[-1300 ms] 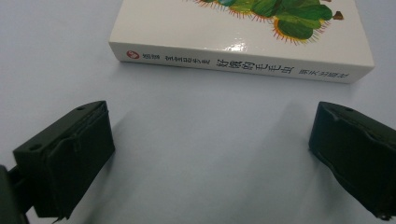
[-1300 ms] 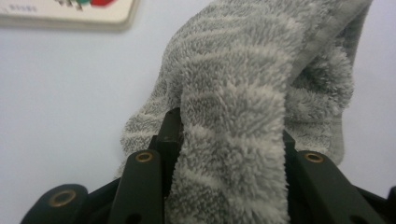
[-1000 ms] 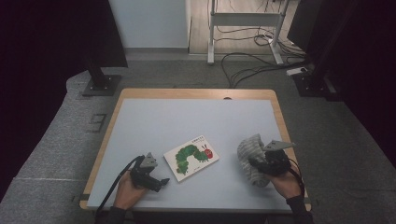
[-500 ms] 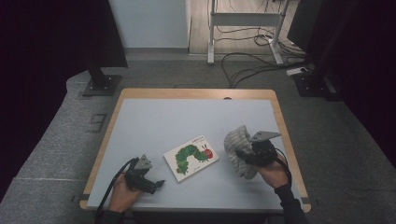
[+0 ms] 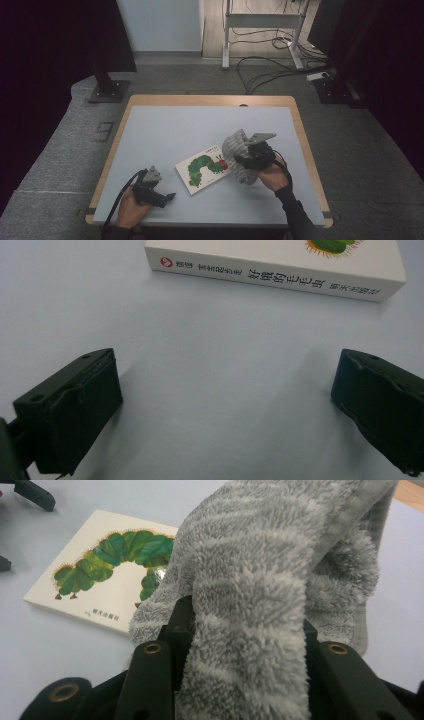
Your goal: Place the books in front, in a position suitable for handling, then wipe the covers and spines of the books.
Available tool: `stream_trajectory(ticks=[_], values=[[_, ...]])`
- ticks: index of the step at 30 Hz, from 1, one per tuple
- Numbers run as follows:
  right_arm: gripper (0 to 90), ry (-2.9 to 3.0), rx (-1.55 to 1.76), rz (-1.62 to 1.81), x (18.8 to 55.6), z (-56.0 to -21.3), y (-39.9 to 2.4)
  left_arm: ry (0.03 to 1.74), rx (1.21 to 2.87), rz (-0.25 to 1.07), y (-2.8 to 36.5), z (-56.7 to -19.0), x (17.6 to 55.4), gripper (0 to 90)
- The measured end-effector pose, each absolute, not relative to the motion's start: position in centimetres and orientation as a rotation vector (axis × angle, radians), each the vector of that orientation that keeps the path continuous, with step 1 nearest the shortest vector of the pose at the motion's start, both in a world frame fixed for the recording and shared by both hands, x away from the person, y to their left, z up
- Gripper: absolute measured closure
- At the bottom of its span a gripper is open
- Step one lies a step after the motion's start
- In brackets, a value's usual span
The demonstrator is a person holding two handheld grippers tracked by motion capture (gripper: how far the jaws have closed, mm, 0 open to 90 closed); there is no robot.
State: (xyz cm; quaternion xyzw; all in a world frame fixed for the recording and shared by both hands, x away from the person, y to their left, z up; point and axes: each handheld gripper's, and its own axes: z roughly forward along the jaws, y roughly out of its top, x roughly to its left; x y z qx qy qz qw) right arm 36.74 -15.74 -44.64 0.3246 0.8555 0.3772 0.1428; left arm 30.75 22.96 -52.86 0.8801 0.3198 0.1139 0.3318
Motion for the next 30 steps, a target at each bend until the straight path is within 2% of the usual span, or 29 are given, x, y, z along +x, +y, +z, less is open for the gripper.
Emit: stream_trajectory(ticks=[30], values=[[58.0,2.555,0.977,1.021,39.7,-49.6,-12.8,0.839,2.295,0.298,22.9,-52.9,30.7,0.0]])
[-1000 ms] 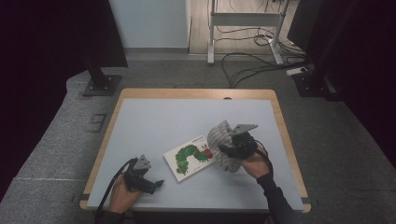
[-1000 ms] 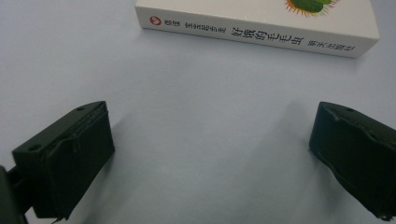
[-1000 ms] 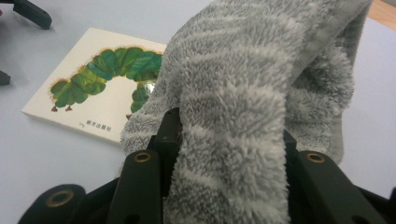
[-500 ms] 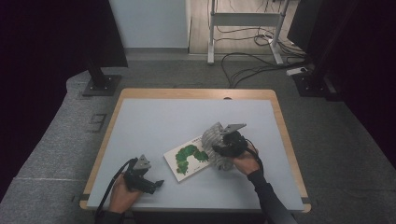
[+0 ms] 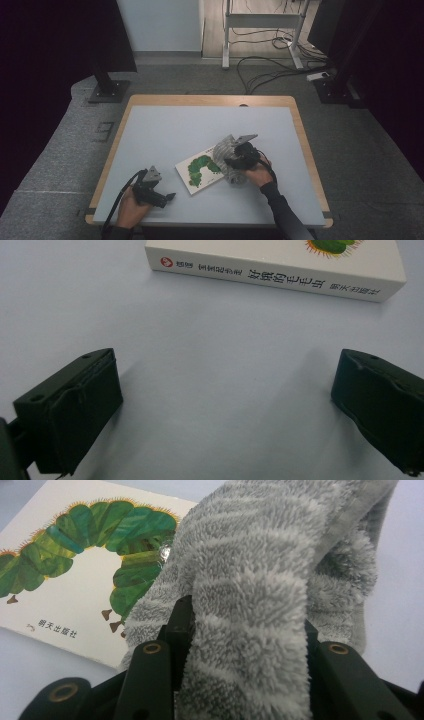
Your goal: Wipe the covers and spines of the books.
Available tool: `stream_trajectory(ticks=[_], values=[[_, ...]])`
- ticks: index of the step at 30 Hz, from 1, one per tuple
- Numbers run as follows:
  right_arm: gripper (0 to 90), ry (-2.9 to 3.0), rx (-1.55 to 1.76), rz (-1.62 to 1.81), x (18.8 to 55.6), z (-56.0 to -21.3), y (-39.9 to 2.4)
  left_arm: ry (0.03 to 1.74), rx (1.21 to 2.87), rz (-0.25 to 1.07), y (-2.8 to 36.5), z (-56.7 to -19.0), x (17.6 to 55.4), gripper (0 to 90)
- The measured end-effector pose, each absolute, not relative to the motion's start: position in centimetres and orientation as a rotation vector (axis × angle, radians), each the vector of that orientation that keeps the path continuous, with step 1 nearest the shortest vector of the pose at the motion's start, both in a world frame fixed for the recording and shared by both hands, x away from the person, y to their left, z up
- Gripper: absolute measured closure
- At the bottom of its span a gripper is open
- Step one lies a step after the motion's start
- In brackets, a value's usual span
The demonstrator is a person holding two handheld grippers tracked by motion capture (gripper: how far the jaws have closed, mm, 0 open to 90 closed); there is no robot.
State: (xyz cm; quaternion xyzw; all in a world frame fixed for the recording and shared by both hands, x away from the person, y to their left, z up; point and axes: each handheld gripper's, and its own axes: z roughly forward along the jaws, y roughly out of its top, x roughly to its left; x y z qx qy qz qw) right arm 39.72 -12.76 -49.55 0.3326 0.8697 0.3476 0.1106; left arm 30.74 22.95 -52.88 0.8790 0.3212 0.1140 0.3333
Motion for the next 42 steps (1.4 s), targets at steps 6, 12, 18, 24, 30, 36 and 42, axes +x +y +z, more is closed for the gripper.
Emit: stream_trajectory(ticks=[6,12,18,24,30,36,42], values=[[58.0,2.574,0.938,1.030,39.4,-49.6,-12.0,0.839,2.295,0.298,22.9,-52.9,30.7,0.0],[58.0,2.593,0.901,1.016,39.0,-49.5,-11.0,0.839,2.296,0.298,22.9,-52.9,30.7,0.0],[57.9,2.598,0.879,1.016,38.7,-49.5,-10.2,0.839,2.296,0.298,22.9,-52.9,30.7,0.0],[58.0,2.622,0.853,1.036,38.2,-49.6,-9.3,0.838,2.297,0.299,23.0,-52.9,30.7,0.0],[58.0,2.637,0.821,1.056,37.4,-49.7,-8.1,0.838,2.297,0.300,23.0,-52.9,30.7,0.0],[58.0,2.666,0.781,1.065,36.9,-49.7,-7.0,0.836,2.301,0.299,23.0,-52.9,30.7,0.0],[58.0,2.698,0.748,1.101,36.2,-49.8,-5.9,0.838,2.299,0.299,23.0,-52.9,30.7,0.0]])
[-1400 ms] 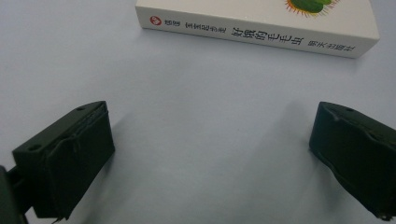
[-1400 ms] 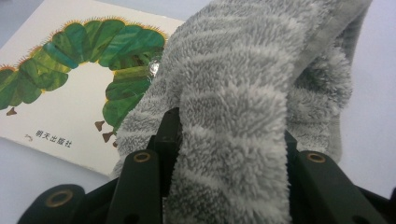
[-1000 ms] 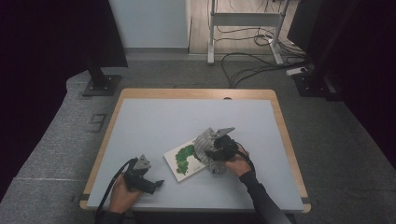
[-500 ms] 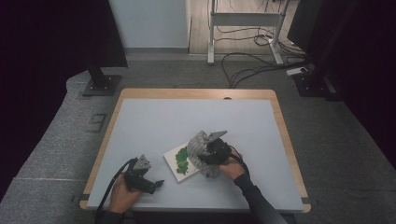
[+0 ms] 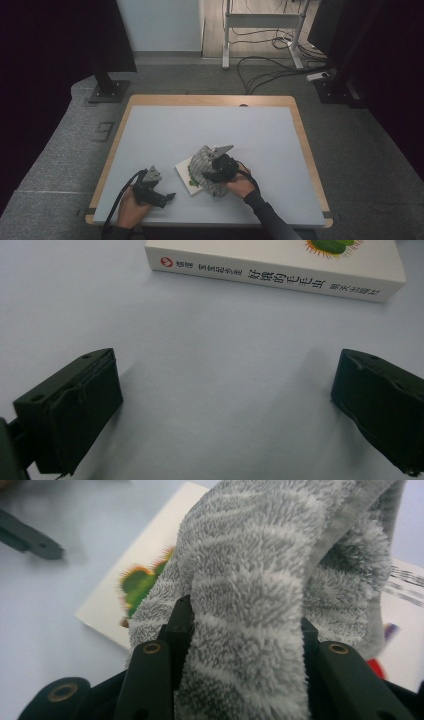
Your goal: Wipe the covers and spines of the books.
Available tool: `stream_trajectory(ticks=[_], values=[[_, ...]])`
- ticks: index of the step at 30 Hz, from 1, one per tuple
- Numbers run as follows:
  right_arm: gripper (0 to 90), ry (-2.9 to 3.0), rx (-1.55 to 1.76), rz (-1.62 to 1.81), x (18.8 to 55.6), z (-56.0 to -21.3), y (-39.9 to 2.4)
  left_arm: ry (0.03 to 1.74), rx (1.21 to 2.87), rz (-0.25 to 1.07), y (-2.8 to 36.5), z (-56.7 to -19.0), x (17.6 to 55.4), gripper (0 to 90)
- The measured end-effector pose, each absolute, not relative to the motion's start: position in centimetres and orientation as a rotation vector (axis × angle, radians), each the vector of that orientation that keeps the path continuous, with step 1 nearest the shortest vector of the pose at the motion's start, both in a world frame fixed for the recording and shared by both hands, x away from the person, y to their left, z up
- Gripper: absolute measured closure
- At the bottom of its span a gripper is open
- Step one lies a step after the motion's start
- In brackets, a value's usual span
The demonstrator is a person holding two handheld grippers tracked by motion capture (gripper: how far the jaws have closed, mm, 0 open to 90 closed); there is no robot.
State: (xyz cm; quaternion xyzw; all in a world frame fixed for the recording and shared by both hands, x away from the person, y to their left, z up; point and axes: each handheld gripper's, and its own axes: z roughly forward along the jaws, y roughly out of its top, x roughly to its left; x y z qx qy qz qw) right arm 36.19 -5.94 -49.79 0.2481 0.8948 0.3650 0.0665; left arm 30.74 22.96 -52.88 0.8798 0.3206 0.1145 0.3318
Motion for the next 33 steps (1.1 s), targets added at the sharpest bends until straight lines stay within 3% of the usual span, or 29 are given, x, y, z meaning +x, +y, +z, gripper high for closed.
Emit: stream_trajectory(ticks=[22,33], values=[[57.9,2.777,0.587,1.120,33.4,-49.7,-2.5,0.838,2.296,0.298,22.9,-52.9,30.7,0.0],[58.1,2.765,0.578,1.089,34.5,-49.5,-1.3,0.840,2.295,0.298,22.9,-52.9,30.7,0.0]])
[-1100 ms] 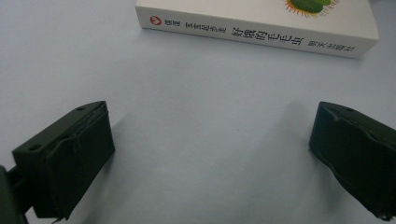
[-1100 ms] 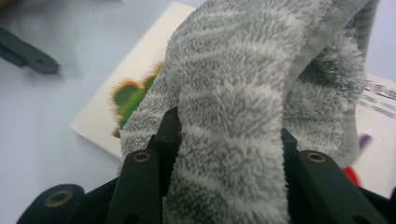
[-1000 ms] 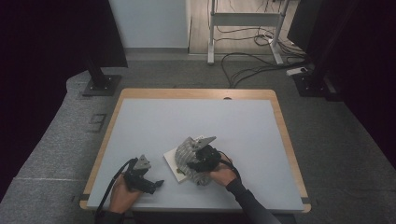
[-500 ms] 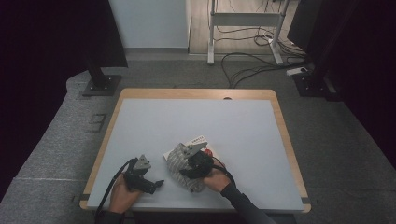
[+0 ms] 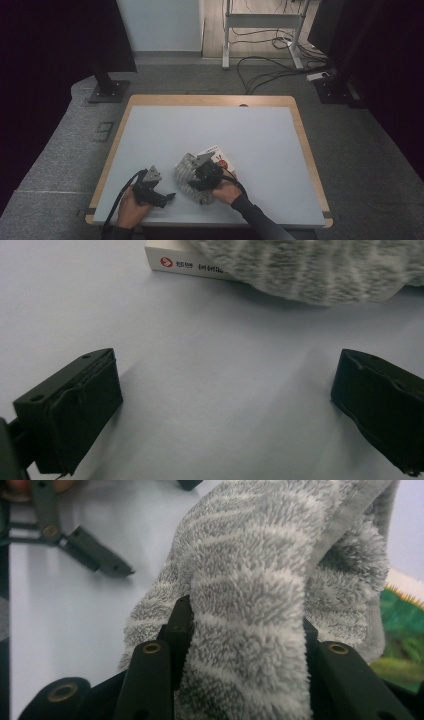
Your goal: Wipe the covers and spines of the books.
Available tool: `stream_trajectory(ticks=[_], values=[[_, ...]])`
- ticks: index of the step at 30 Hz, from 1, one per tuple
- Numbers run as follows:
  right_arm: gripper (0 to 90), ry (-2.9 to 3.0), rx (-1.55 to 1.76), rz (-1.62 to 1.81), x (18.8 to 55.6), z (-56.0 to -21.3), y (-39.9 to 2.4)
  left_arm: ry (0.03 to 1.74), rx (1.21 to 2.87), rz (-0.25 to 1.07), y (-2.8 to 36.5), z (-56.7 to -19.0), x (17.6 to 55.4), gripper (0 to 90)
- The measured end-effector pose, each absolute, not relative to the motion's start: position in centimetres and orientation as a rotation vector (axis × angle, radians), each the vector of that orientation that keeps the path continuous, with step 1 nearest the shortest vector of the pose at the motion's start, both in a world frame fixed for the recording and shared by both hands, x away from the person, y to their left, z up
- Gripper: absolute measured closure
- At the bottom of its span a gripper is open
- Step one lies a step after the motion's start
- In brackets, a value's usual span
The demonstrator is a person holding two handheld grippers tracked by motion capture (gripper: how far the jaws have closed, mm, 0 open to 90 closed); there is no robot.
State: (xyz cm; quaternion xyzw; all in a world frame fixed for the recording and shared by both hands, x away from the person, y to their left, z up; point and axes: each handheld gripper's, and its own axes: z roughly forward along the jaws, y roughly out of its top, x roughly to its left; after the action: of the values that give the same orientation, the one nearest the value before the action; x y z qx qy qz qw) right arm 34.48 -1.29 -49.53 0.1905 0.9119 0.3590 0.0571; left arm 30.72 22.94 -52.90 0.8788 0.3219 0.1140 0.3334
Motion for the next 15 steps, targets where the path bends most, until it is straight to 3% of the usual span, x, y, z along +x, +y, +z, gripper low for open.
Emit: stream_trajectory(ticks=[15], values=[[58.1,2.766,0.597,1.059,36.8,-49.4,0.1,0.838,2.297,0.297,22.9,-52.9,30.7,0.0]])
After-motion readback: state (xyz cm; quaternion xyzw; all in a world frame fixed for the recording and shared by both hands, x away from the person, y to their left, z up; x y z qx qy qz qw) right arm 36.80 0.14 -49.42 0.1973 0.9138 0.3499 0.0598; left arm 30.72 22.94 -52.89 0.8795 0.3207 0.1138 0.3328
